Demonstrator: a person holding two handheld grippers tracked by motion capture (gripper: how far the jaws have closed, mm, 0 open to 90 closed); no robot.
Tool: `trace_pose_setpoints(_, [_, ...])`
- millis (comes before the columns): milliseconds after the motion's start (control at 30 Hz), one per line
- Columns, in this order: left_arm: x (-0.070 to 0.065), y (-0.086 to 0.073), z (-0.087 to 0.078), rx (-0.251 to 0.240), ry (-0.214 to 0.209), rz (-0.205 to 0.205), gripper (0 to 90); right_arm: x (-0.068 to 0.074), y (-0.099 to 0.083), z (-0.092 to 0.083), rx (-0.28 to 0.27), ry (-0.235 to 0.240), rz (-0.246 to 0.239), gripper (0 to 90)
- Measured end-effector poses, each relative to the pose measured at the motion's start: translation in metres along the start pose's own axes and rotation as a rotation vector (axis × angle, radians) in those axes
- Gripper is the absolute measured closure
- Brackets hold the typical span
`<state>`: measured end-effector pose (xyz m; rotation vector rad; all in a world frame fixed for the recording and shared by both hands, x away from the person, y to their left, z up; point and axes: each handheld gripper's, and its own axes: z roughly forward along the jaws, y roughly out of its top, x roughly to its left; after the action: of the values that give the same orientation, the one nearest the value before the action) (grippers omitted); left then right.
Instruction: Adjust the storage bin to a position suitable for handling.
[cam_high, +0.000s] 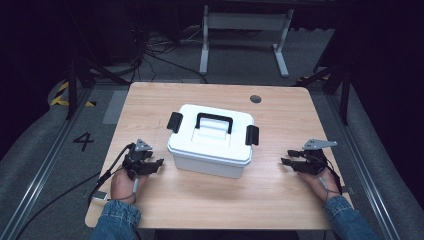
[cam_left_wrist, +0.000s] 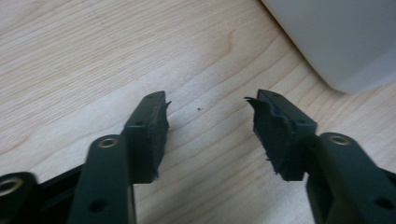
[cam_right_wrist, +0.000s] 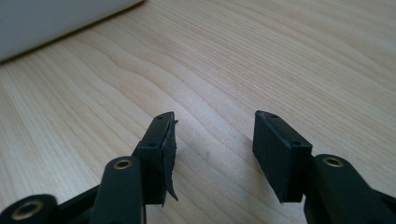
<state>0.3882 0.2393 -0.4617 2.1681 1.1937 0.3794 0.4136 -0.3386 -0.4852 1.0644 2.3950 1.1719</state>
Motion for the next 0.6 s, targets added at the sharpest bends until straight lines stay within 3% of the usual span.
trace_pose_setpoints(67, [0.005, 0.007, -0.018, -0.041, -0.018, -0.041, 48.8, -0.003, 0.003, -0.002, 0.004, 0.026, 0.051, 50.0])
trace_pose_setpoints(133, [0.007, 0.011, -0.032, -0.090, -0.041, -0.075, 49.8, -0.004, 0.007, -0.006, -0.001, 0.028, 0.063, 52.1])
trace_pose_setpoints(200, [0.007, 0.016, -0.045, -0.107, -0.048, -0.104, 49.9, -0.004, 0.013, -0.011, -0.004, 0.017, 0.057, 53.1])
trace_pose_setpoints(300, [0.006, 0.023, -0.057, -0.108, -0.052, -0.109, 49.8, -0.001, 0.027, -0.019, -0.012, 0.022, 0.053, 54.5])
trace_pose_setpoints(367, [0.003, 0.027, -0.063, -0.095, -0.035, -0.087, 49.3, 0.000, 0.034, -0.022, -0.014, 0.024, 0.048, 55.3])
trace_pose_setpoints(467, [0.000, 0.034, -0.071, -0.069, -0.021, -0.072, 47.3, 0.005, 0.049, -0.028, 0.030, 0.053, 0.004, 58.3])
trace_pose_setpoints(600, [-0.001, 0.039, -0.082, -0.058, -0.018, -0.064, 46.7, 0.011, 0.062, -0.033, 0.036, 0.056, -0.020, 58.3])
